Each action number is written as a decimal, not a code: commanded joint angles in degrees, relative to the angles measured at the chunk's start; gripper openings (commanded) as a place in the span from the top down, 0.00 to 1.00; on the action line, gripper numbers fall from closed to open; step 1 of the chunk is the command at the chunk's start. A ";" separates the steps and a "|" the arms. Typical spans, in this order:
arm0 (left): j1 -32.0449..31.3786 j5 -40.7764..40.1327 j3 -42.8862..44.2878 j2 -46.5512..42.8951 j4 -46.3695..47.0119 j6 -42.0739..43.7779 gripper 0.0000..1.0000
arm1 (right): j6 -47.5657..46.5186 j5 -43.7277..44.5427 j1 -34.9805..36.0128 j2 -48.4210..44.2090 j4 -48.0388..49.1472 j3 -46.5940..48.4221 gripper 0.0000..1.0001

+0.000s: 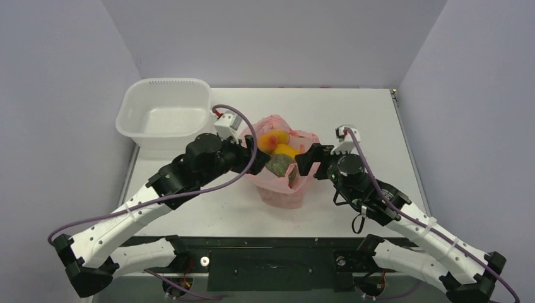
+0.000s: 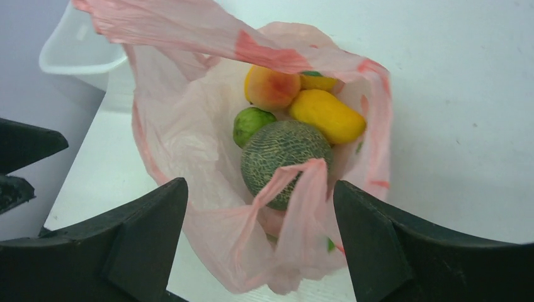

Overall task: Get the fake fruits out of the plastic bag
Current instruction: Take out the fake fruit from the plastic bag.

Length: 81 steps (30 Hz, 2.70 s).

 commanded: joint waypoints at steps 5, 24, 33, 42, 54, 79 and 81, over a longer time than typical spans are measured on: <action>-12.87 -25.56 9.20 16.20 -0.11 6.04 0.30 | 18.59 9.31 -0.31 -6.16 -9.06 -8.18 0.15; -7.74 -30.81 11.81 33.13 8.93 0.70 0.42 | 16.10 3.60 -1.69 -4.54 11.96 -18.55 0.82; -3.24 -28.08 14.26 39.41 11.07 1.11 0.37 | 13.13 0.58 -0.33 -7.67 14.35 -20.56 1.00; -1.50 -31.16 14.92 44.40 14.40 2.45 0.50 | 11.94 -1.34 -0.34 -6.58 15.25 -19.95 1.00; -0.46 -28.47 6.66 37.82 20.77 5.25 0.36 | 9.43 -4.54 -0.33 -6.46 18.03 -22.63 1.00; 5.57 -22.32 15.61 51.74 22.33 8.31 0.49 | 7.59 -6.39 -0.78 -5.79 20.19 -22.08 1.00; 5.53 -22.10 16.59 50.99 20.71 8.00 0.65 | 7.51 -6.27 -0.78 -5.69 20.21 -21.94 1.00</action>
